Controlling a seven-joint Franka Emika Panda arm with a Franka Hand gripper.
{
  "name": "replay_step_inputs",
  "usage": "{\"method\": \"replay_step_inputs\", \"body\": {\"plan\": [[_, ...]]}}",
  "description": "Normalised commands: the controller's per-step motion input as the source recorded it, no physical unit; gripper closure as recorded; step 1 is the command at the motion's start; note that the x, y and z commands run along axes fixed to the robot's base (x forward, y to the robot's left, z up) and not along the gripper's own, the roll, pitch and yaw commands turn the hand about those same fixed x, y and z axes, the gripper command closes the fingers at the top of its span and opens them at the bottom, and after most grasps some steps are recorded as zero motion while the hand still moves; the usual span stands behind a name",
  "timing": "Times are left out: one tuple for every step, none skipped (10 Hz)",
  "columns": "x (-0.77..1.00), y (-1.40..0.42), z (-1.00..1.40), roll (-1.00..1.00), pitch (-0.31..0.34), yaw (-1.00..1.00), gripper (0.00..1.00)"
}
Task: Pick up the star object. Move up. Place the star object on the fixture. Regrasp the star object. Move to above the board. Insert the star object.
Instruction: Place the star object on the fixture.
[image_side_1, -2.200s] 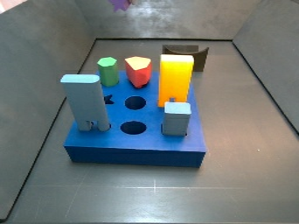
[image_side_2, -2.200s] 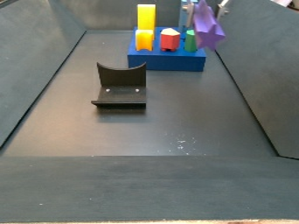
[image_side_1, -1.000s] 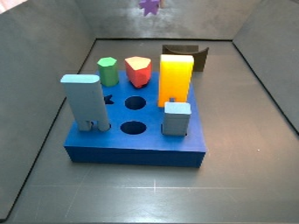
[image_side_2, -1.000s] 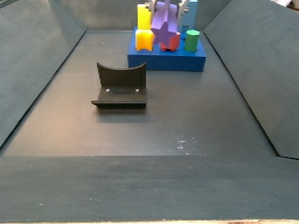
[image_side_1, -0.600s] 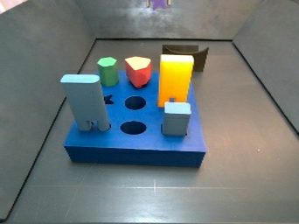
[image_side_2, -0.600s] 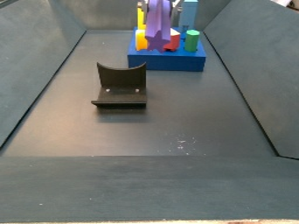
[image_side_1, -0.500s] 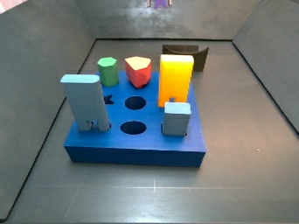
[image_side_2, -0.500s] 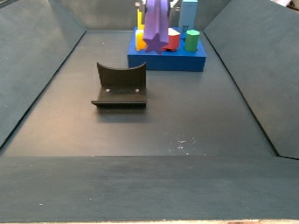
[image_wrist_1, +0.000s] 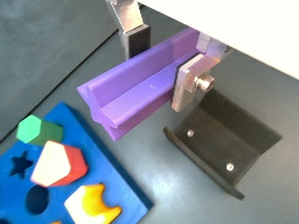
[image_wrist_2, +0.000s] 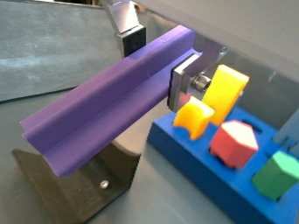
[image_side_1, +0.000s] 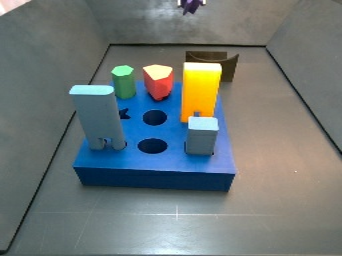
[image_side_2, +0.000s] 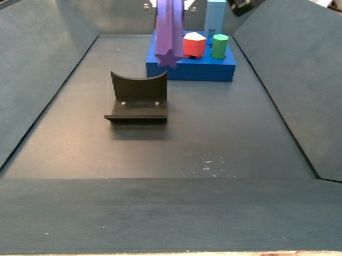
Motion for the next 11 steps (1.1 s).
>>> {"method": "replay_step_inputs", "body": {"plan": [[0.96, 0.06, -0.02, -0.96, 0.155, -0.09, 1.0], [0.89, 0.05, -0.02, -0.75, 0.125, -0.11, 1.0], [0.86, 0.05, -0.02, -0.66, 0.109, -0.12, 1.0], [0.79, 0.05, -0.02, -0.45, 0.081, -0.13, 1.0], [0.74, 0.05, -0.02, -0.29, 0.059, -0.13, 1.0], [0.67, 0.03, -0.01, -0.17, 0.035, -0.12, 1.0], [0.59, 0.03, -0.01, -0.15, 0.02, -0.1, 1.0], [0.5, 0.03, -0.01, -0.15, 0.02, -0.09, 1.0], [0.45, 0.03, -0.01, -0.15, 0.026, -0.07, 1.0], [0.38, 0.03, -0.01, -0.15, 0.036, -0.06, 1.0], [0.35, 0.03, -0.01, -0.15, 0.044, -0.06, 1.0]]}}
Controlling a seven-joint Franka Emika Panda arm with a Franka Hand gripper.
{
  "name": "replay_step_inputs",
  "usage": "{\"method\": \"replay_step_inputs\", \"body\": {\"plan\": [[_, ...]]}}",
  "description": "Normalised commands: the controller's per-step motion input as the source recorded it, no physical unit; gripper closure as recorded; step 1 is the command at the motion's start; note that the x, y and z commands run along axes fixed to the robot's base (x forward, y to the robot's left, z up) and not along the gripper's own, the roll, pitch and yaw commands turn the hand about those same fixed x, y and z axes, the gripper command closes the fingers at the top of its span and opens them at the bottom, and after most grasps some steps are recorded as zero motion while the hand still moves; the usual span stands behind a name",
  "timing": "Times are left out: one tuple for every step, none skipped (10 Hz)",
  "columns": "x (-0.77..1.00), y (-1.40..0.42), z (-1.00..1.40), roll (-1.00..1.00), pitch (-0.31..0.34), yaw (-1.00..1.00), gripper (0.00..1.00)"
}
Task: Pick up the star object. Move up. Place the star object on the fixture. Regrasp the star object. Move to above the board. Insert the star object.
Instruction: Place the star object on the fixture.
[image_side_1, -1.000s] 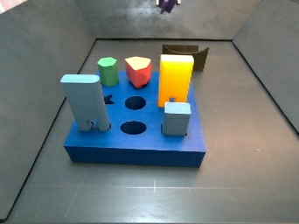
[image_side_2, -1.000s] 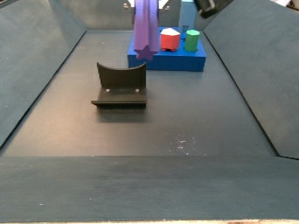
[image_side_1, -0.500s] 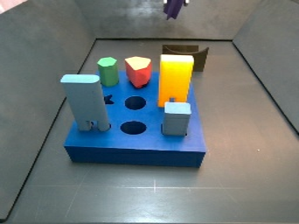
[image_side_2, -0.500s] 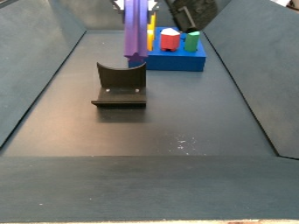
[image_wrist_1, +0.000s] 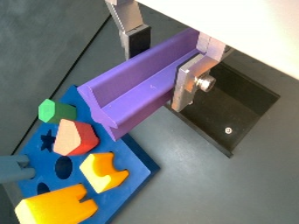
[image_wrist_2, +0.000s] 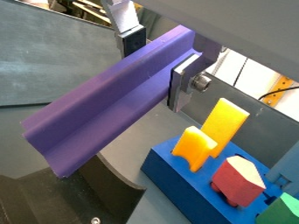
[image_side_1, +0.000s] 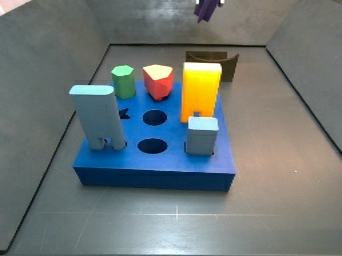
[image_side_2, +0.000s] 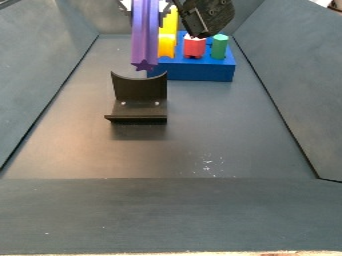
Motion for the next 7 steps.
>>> {"method": "replay_step_inputs", "body": {"plan": [[0.3, 0.03, -0.02, -0.15, 0.056, -0.06, 1.0], [0.28, 0.03, -0.01, -0.15, 0.059, -0.06, 1.0], [0.22, 0.03, -0.01, -0.15, 0.072, -0.05, 1.0], [0.18, 0.03, -0.01, -0.15, 0.079, -0.05, 1.0], [0.16, 0.13, -1.0, -1.0, 0.284, -0.09, 1.0], [0.16, 0.13, -1.0, -1.0, 0.282, -0.09, 1.0], [0.2, 0.14, -1.0, -0.9, 0.261, -0.19, 1.0]]}}
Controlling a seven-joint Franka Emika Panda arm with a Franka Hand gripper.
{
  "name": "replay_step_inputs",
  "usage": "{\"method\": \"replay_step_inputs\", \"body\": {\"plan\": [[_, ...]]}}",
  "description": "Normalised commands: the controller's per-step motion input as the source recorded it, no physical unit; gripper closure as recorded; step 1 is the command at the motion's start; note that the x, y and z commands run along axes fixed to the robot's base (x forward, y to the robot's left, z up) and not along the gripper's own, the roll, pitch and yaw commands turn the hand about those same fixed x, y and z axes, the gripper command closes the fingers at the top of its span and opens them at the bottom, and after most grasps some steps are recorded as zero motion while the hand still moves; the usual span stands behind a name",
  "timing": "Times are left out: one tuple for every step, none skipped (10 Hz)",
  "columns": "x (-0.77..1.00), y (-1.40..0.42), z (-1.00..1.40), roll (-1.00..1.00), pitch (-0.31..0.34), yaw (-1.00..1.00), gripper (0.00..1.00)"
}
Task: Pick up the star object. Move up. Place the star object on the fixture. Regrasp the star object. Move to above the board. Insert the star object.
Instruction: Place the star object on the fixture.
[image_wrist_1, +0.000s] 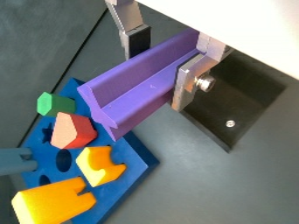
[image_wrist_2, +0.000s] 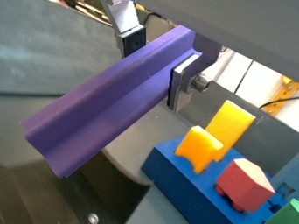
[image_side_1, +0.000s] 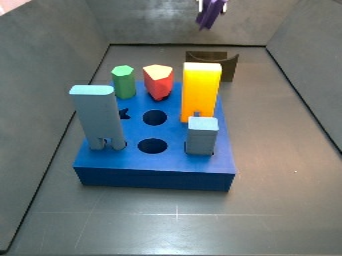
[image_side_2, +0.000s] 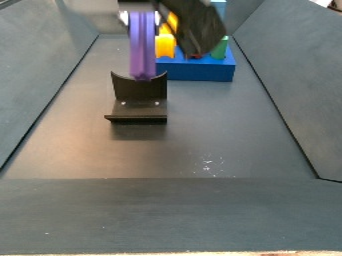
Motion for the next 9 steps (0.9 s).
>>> {"method": "replay_step_inputs", "body": {"plan": [[0.21, 0.13, -1.0, -0.8, 0.234, -0.22, 1.0], [0.25, 0.13, -1.0, -0.6, 0.165, -0.25, 1.0], [0.27, 0.13, -1.0, -0.44, 0.118, -0.26, 1.0], [0.3, 0.13, -1.0, -0.26, 0.057, -0.25, 1.0], [0.32, 0.12, -1.0, -0.21, 0.027, -0.24, 1.0], [0.34, 0.13, -1.0, -0.17, -0.016, -0.21, 1.0], [0.3, 0.11, -0.82, -0.17, -0.039, -0.17, 1.0], [0.26, 0.14, -0.73, -0.14, -0.056, -0.14, 1.0], [0.19, 0.16, -0.7, -0.14, -0.066, -0.11, 1.0]]}}
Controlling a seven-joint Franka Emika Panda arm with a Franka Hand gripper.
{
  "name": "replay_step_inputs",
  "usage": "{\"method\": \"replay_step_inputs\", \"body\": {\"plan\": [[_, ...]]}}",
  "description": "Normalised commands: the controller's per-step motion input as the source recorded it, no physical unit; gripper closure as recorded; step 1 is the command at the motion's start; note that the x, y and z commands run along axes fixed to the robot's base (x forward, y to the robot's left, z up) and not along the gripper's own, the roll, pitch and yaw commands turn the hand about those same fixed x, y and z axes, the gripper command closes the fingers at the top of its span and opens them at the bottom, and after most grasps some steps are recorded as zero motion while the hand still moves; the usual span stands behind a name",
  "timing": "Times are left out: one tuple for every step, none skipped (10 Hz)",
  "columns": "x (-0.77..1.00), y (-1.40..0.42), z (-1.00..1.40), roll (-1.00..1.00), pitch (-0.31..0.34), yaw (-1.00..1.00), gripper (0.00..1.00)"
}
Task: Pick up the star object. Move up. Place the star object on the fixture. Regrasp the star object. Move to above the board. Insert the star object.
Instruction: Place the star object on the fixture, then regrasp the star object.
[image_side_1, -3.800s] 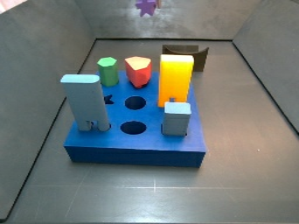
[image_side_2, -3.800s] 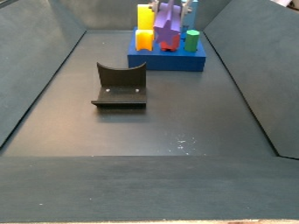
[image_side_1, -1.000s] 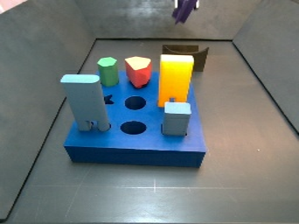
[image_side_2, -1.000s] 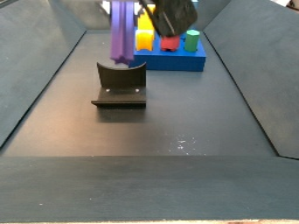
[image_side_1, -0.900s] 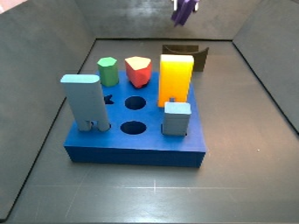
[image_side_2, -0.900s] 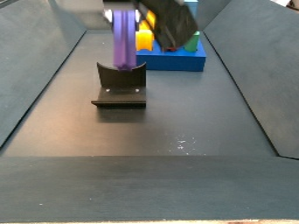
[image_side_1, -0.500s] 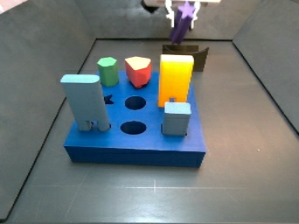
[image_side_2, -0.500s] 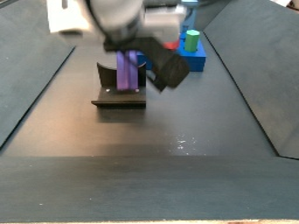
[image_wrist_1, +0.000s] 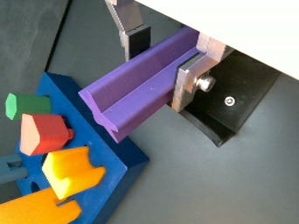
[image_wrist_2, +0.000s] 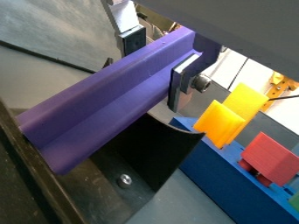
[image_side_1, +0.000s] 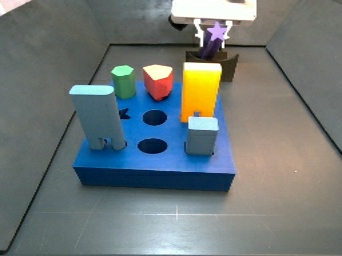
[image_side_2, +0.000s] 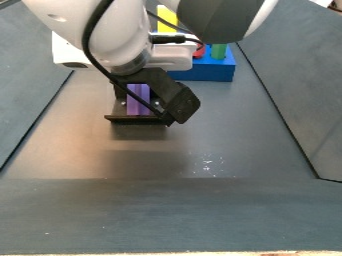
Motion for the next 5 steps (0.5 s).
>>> {"method": "replay_step_inputs", "body": {"plan": [[0.16, 0.16, -0.7, -0.14, -0.063, -0.09, 1.0], [0.13, 0.16, -0.71, -0.15, -0.058, -0.07, 1.0], [0.11, 0.16, -0.71, -0.15, -0.05, -0.05, 1.0], [0.0, 0.0, 0.0, 0.0, 0.0, 0.0, 0.0], [0.0, 0.0, 1.0, 0.03, -0.016, -0.01, 0.0]]}}
